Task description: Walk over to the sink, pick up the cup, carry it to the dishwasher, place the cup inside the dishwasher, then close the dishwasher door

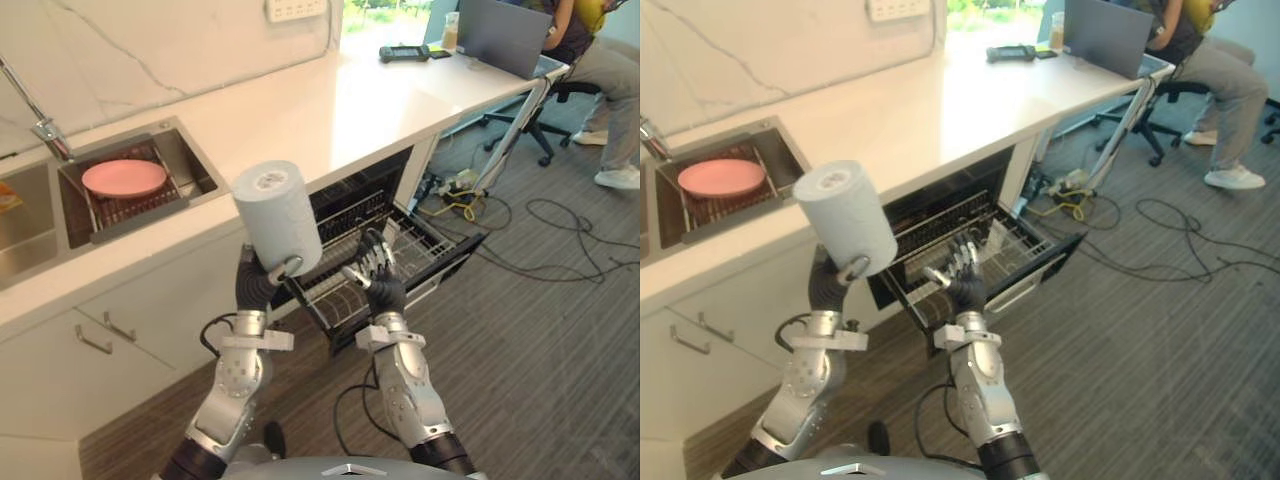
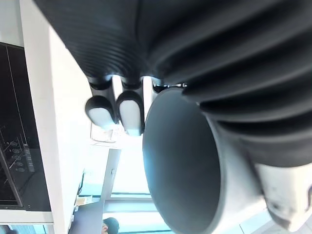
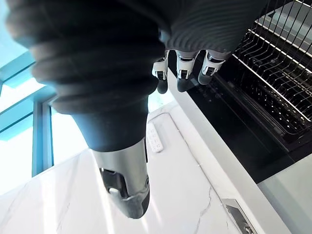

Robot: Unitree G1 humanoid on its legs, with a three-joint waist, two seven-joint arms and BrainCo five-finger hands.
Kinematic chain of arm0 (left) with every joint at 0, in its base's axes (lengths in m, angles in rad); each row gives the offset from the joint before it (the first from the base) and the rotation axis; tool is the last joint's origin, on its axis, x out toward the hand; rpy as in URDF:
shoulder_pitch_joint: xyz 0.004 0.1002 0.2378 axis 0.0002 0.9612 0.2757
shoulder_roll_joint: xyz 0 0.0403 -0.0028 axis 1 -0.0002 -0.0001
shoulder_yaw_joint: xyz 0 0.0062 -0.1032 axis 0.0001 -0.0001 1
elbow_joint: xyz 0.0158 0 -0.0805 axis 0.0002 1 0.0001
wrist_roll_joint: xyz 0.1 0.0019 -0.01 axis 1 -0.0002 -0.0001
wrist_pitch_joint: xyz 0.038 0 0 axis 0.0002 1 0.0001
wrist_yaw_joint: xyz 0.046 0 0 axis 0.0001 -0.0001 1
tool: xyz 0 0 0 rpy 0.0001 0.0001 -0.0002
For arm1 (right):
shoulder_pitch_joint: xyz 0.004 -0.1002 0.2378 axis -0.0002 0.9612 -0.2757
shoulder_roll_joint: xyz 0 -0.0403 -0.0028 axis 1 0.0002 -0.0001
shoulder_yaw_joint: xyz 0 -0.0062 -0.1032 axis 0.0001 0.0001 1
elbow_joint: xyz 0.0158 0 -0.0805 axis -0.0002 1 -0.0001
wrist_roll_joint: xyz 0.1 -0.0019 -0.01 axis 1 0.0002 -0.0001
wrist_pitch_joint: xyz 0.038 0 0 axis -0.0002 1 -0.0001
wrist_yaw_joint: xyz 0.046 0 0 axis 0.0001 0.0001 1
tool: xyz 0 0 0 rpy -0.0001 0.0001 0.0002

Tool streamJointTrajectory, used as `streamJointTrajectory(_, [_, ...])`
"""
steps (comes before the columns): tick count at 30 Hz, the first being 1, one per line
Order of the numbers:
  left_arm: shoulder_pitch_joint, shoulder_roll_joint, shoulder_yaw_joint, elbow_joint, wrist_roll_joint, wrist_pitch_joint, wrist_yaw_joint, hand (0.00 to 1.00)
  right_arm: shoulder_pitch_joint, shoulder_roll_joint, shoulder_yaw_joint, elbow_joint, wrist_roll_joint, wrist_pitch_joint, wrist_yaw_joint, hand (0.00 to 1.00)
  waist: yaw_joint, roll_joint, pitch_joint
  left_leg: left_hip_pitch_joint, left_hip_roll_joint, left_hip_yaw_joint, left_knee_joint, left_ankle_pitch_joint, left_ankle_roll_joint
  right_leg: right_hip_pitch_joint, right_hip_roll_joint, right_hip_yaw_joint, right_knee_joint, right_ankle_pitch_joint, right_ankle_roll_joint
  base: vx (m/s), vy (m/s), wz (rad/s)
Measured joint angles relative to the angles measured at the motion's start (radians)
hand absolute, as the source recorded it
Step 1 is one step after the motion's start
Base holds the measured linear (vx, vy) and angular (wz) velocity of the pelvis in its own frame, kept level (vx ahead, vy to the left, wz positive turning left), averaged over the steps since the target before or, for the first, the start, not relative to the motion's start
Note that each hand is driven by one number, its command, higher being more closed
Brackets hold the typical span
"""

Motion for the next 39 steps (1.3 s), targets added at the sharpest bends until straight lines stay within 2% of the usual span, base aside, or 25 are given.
streamJointTrajectory(2, [-0.008,-0.008,-0.002,0.015,0.088,0.018,0.057,1.0,-0.043,0.001,0.05,0.0,0.003,0.0,0.002,0.0,-0.001,-0.007,0.0,-0.003,0.01,0.0,-0.007,0.009,-0.005,-0.004,0.012,0.0,-0.004,0.006,-0.006,-0.07,-0.054,-0.04])
streamJointTrajectory(5, [-0.012,-0.017,0.001,0.046,0.153,0.048,0.124,1.0,-0.08,0.003,0.1,0.0,0.002,-0.001,0.005,0.0,0.004,-0.017,-0.007,-0.005,0.011,0.002,-0.007,0.01,-0.004,-0.007,0.013,-0.001,-0.005,0.014,0.001,-0.01,-0.01,-0.01])
streamJointTrajectory(10, [-0.042,-0.019,0.011,0.077,0.238,0.077,0.237,1.0,-0.099,0.017,0.136,0.006,-0.017,0.0,-0.019,0.0,0.019,-0.018,-0.008,-0.016,0.006,0.002,-0.007,0.016,0.001,-0.013,0.01,-0.003,-0.011,0.026,0.003,0.01,0.01,0.02])
streamJointTrajectory(12, [-0.042,-0.024,0.079,0.085,0.259,0.08,0.251,1.0,-0.069,0.031,0.081,0.004,-0.039,0.0,-0.014,0.0,0.014,-0.018,-0.008,-0.017,0.005,0.002,-0.007,0.018,0.002,-0.013,0.011,-0.002,-0.011,0.029,0.004,0.01,0.008,0.02])
streamJointTrajectory(13, [-0.038,-0.028,0.137,0.085,0.26,0.079,0.253,1.0,-0.037,0.038,0.023,-0.005,-0.036,-0.003,0.017,0.0,0.012,-0.018,-0.008,-0.017,0.005,0.002,-0.007,0.019,0.003,-0.012,0.011,-0.002,-0.009,0.031,0.005,0.0,0.0,0.0])
streamJointTrajectory(14, [-0.031,-0.026,0.245,0.086,0.257,0.065,0.256,1.0,0.023,0.029,-0.095,-0.041,0.002,-0.007,0.104,0.0,0.009,-0.018,-0.007,-0.017,0.004,0.002,-0.007,0.02,0.004,-0.011,0.011,-0.002,-0.008,0.032,0.005,0.0,0.0,0.0])
streamJointTrajectory(16, [-0.015,-0.015,0.348,0.088,0.244,0.037,0.284,1.0,0.06,-0.011,-0.199,-0.085,0.054,-0.007,0.186,0.0,-0.002,-0.018,-0.007,-0.016,0.004,0.002,-0.007,0.021,0.005,-0.011,0.01,0.0,-0.008,0.034,0.005,0.0,0.0,0.0])
streamJointTrajectory(18, [-0.007,0.007,0.39,0.095,0.234,0.015,0.303,1.0,0.06,-0.07,-0.254,-0.111,0.085,0.0,0.226,0.0,-0.013,-0.018,-0.007,-0.015,0.005,0.003,-0.007,0.023,0.006,-0.011,0.01,0.001,-0.009,0.037,0.005,-0.02,0.023,-0.04])
streamJointTrajectory(21, [-0.008,0.004,0.389,0.096,0.228,-0.014,0.323,1.0,0.051,-0.085,-0.255,-0.118,0.083,0.032,0.255,0.0,-0.017,-0.018,-0.008,-0.009,0.009,0.006,-0.008,0.024,0.004,-0.011,0.012,0.006,-0.011,0.031,-0.006,-0.05,0.024,-0.07])
streamJointTrajectory(22, [-0.008,-0.002,0.376,0.096,0.228,-0.022,0.329,1.0,0.051,-0.077,-0.251,-0.118,0.077,0.059,0.261,0.0,-0.018,-0.018,-0.008,-0.009,0.01,0.006,-0.008,0.02,-0.003,-0.011,0.013,0.006,-0.01,0.033,-0.008,-0.05,0.018,-0.01])
streamJointTrajectory(23, [-0.008,-0.002,0.368,0.096,0.228,-0.024,0.333,1.0,0.051,-0.075,-0.228,-0.118,0.075,0.085,0.262,0.0,-0.02,-0.017,-0.008,-0.009,0.012,0.006,-0.008,0.021,-0.004,-0.011,0.015,0.007,-0.01,0.034,-0.01,-0.03,0.017,0.0])
streamJointTrajectory(27, [-0.008,-0.002,0.366,0.096,0.231,-0.025,0.356,1.0,0.051,-0.077,-0.221,-0.118,0.084,0.133,0.27,0.0,-0.019,-0.017,-0.008,-0.01,0.012,0.004,-0.008,0.023,-0.006,-0.008,0.016,0.007,-0.012,0.037,-0.013,0.0,0.012,0.02])
streamJointTrajectory(33, [-0.008,-0.003,0.391,0.099,0.295,-0.015,0.372,1.0,0.051,-0.076,-0.234,-0.125,0.202,0.158,0.354,0.0,-0.019,-0.017,-0.008,-0.01,0.01,0.0,-0.008,0.023,-0.006,-0.002,0.016,0.007,-0.02,0.041,-0.01,0.04,0.011,0.03])
streamJointTrajectory(39, [-0.02,-0.015,0.391,0.159,0.381,0.016,0.383,1.0,-0.011,-0.083,-0.172,-0.152,0.218,0.157,0.376,0.0,-0.021,-0.015,-0.01,-0.002,0.017,0.023,-0.007,0.03,0.0,-0.009,0.021,0.036,-0.019,0.05,-0.003,0.03,-0.001,-0.12])
